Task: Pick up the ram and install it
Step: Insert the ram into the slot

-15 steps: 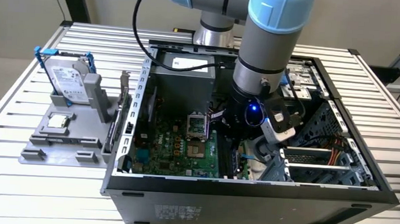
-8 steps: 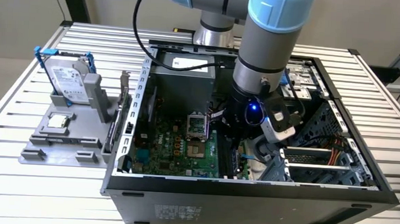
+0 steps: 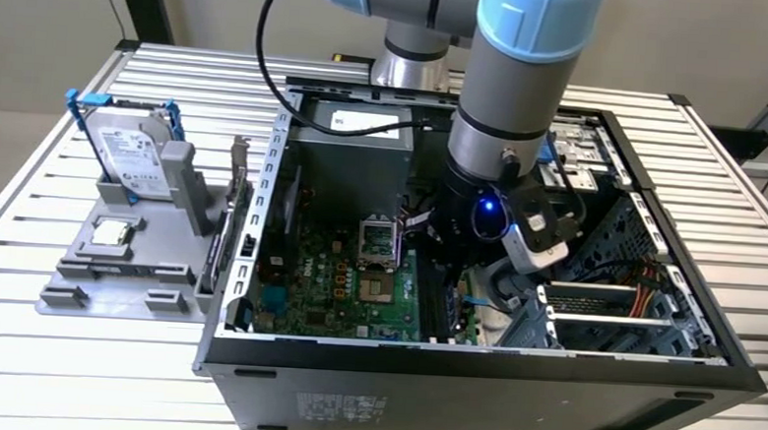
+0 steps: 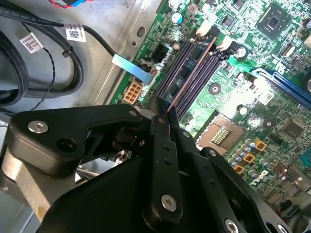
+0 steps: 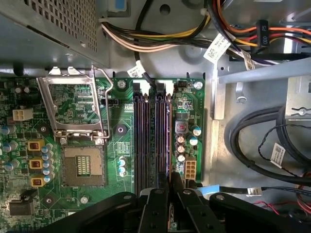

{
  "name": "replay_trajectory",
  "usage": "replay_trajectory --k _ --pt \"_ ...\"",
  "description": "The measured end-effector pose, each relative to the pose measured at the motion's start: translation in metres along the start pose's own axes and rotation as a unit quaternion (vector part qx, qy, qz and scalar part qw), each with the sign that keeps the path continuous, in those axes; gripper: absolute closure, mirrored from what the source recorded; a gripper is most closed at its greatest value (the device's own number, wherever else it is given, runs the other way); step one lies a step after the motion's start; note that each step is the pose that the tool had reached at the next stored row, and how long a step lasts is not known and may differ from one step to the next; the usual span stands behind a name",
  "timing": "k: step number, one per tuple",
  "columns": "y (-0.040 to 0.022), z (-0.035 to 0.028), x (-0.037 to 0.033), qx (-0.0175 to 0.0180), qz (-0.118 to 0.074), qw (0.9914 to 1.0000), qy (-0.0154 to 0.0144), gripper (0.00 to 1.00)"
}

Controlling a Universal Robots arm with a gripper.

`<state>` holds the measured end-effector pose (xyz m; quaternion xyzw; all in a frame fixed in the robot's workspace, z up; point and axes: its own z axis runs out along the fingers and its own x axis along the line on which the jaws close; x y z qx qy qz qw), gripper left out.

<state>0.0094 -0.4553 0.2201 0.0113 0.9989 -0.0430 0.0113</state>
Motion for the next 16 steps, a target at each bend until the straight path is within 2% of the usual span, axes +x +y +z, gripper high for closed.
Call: replay_trajectory --k 16 --pt "0.0023 0.0046 -0.0019 -0.0002 -0.001 1.0 -0.0002 1.0"
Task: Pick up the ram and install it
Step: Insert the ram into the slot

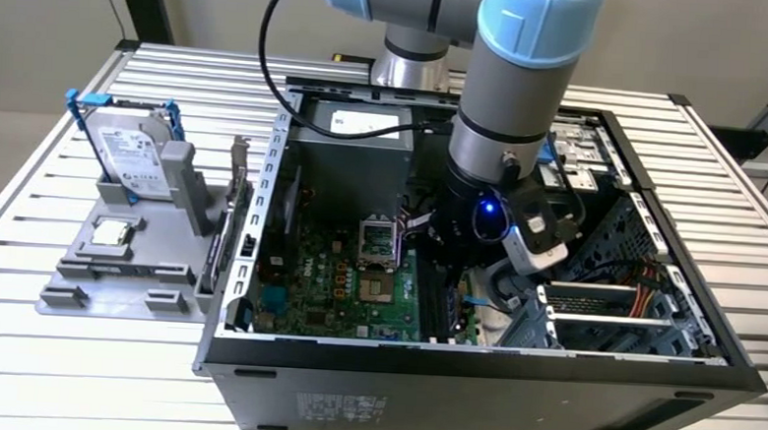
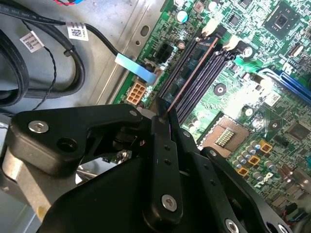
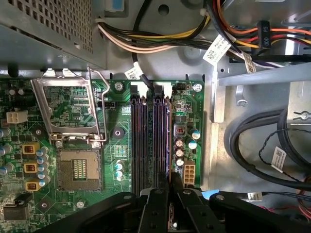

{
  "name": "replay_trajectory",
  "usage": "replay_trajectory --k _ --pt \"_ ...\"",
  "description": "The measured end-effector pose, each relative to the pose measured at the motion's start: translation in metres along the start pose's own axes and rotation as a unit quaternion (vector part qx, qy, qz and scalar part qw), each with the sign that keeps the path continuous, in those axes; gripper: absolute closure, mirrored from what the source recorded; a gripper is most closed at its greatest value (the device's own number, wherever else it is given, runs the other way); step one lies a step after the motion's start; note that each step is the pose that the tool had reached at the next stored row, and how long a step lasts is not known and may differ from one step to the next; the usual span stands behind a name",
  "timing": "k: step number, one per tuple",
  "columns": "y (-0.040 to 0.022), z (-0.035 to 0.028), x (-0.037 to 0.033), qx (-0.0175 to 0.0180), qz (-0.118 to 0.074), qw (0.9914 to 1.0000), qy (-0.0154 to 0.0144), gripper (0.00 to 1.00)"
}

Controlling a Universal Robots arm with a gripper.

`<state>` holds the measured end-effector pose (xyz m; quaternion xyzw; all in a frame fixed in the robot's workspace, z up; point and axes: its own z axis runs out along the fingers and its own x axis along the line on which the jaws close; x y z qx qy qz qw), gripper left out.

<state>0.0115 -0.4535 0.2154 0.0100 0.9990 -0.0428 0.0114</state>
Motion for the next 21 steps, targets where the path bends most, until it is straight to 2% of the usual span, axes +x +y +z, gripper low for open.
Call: replay_trajectory --k 21 --pt "0.0005 0.0056 0.0001 0.0003 0.0 1.0 0.0 1.0"
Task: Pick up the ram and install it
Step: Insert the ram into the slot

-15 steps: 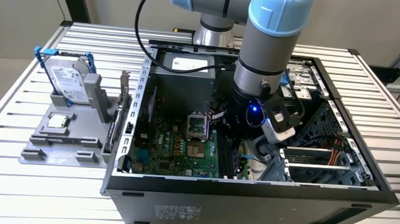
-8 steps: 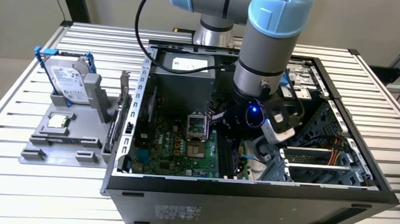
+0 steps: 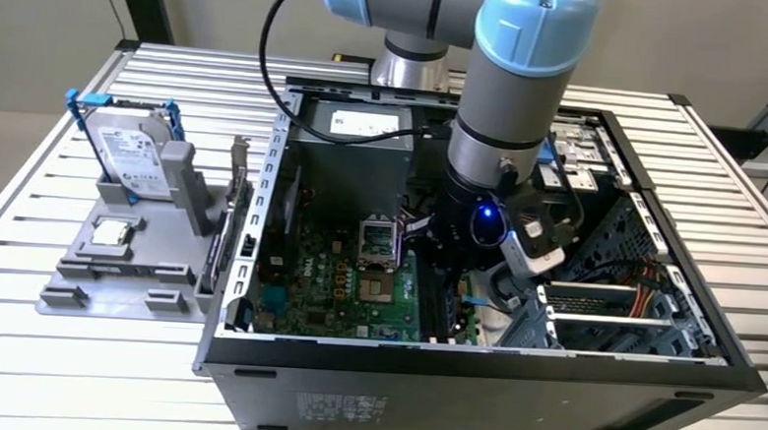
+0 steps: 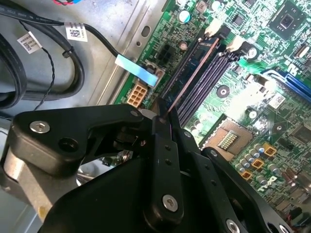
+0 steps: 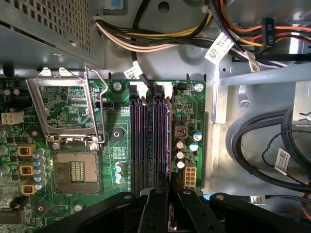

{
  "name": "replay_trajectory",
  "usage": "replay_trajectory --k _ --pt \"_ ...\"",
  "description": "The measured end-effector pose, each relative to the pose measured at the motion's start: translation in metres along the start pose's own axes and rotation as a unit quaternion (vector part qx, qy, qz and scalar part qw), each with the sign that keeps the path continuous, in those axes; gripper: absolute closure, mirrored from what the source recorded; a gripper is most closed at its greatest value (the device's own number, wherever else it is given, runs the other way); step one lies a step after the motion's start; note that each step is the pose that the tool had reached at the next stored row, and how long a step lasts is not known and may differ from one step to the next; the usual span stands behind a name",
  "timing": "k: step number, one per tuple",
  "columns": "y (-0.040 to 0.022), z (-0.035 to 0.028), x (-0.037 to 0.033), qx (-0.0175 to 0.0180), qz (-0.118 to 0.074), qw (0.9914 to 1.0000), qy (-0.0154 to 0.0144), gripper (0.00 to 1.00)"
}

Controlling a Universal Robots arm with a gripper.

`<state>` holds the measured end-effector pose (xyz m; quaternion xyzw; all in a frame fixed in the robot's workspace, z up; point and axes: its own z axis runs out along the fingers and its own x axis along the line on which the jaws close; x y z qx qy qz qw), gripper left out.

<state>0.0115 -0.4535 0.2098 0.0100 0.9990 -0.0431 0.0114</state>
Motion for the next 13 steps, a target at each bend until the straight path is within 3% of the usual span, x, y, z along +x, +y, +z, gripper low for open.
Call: replay_trajectory --k 13 --pt "0.0002 0.0022 0.0001 0.0006 0.0 1.0 0.001 1.0"
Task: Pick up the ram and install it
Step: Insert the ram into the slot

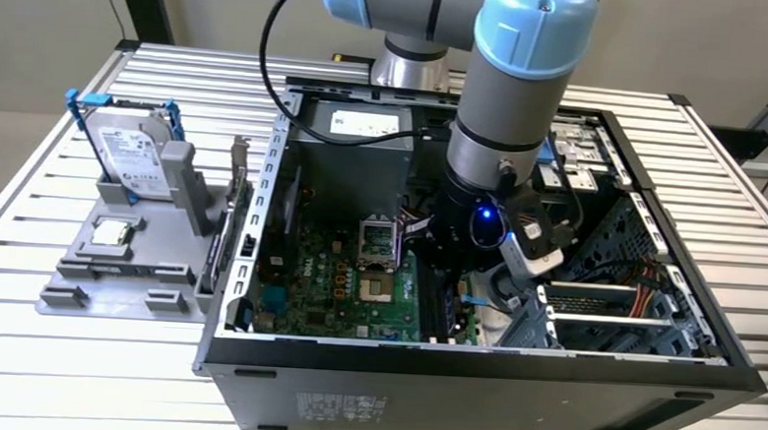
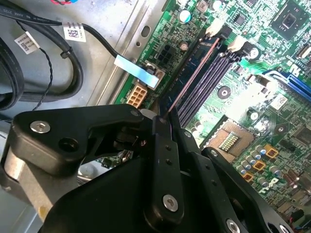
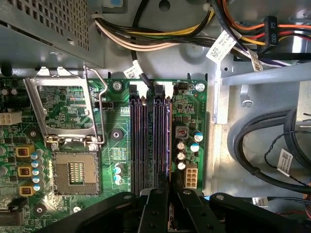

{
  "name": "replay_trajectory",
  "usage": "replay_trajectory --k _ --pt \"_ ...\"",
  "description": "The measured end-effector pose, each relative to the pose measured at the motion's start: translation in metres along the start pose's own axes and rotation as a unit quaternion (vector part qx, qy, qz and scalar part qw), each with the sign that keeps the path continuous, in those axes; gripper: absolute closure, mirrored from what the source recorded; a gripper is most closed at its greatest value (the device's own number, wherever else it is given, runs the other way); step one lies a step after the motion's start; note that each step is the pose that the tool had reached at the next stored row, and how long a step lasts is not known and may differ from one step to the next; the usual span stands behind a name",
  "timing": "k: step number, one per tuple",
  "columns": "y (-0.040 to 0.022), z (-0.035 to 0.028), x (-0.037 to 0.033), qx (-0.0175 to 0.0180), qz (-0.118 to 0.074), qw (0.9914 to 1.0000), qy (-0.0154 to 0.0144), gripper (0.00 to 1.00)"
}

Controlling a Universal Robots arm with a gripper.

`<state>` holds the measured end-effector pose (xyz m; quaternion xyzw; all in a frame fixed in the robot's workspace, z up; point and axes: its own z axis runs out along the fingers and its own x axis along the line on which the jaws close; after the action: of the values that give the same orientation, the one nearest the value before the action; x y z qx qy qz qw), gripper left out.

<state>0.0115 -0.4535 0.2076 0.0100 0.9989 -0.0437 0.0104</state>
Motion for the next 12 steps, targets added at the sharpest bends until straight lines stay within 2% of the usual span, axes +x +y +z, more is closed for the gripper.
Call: replay_trajectory --k 1,6,9,12 --pt "0.0 0.0001 0.0 -0.0001 0.0 1.0 0.0001 0.0" --pt "-0.0001 -0.0011 0.0 0.0005 0.0 1.0 0.0004 0.0" --pt "-0.0007 -0.0085 -0.0002 0.0006 0.0 1.0 0.0004 0.0" --pt "-0.0017 -0.0192 -0.0005 0.0023 0.0 1.0 0.0004 0.0"
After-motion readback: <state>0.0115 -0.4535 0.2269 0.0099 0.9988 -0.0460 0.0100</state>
